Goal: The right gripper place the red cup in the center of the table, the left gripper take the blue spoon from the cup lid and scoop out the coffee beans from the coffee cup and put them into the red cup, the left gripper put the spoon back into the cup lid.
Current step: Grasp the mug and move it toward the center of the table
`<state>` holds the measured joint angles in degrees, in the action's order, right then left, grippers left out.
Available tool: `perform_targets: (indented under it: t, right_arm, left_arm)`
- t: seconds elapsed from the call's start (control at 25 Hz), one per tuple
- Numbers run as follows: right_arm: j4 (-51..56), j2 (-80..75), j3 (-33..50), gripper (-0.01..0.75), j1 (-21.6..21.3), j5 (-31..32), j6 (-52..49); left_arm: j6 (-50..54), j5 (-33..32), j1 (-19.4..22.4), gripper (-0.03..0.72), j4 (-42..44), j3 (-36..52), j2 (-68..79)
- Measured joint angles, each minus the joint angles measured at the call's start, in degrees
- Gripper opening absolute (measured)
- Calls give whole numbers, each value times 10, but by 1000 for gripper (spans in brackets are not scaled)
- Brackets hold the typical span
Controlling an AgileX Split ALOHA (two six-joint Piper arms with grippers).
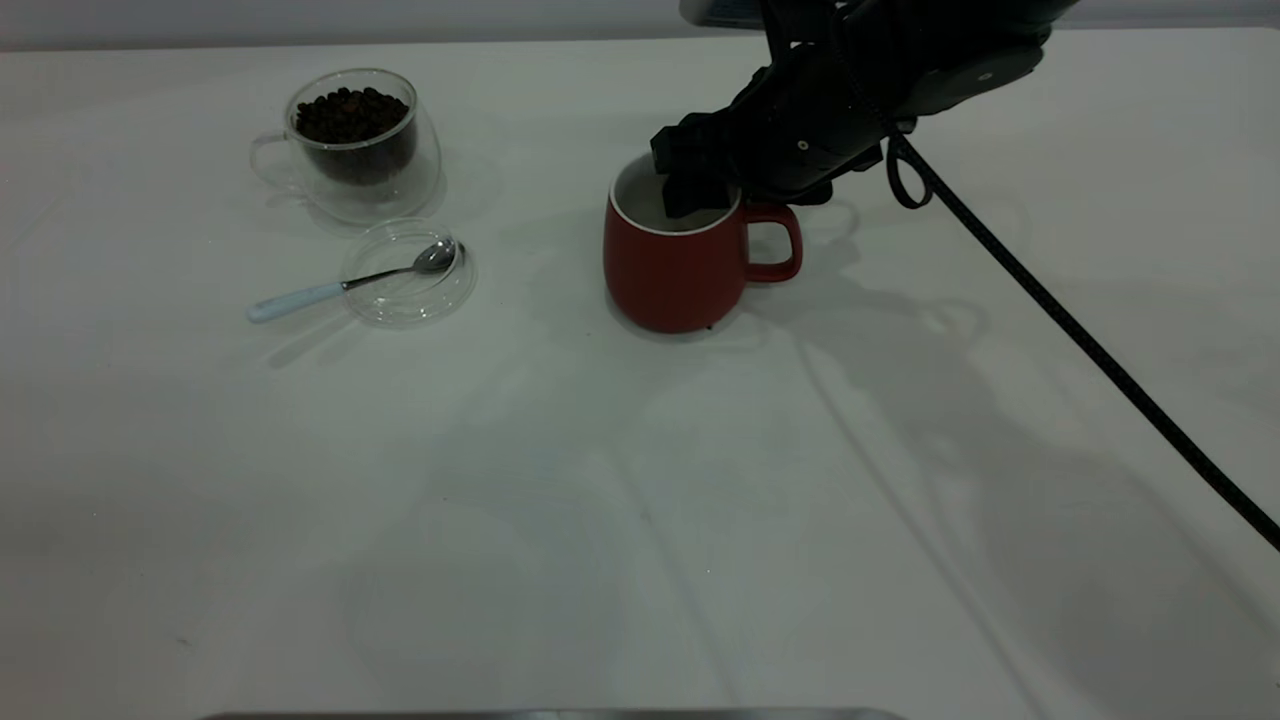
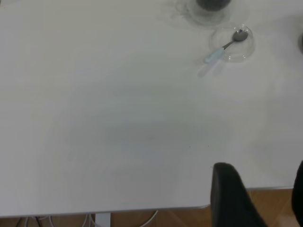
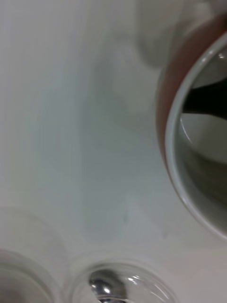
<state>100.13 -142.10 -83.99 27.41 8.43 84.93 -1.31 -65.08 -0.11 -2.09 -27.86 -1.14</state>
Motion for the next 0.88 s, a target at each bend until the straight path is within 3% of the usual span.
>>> perform_targets:
  t: [0.6, 0.88]
  right_arm:
    - [12, -15, -28, 550, 0, -7, 1]
    - [-55, -2, -28, 550, 0, 4, 4]
  left_arm:
    - [-1, 0, 0, 379, 0, 0, 0]
    - [-1, 0, 0, 379, 0, 0, 0]
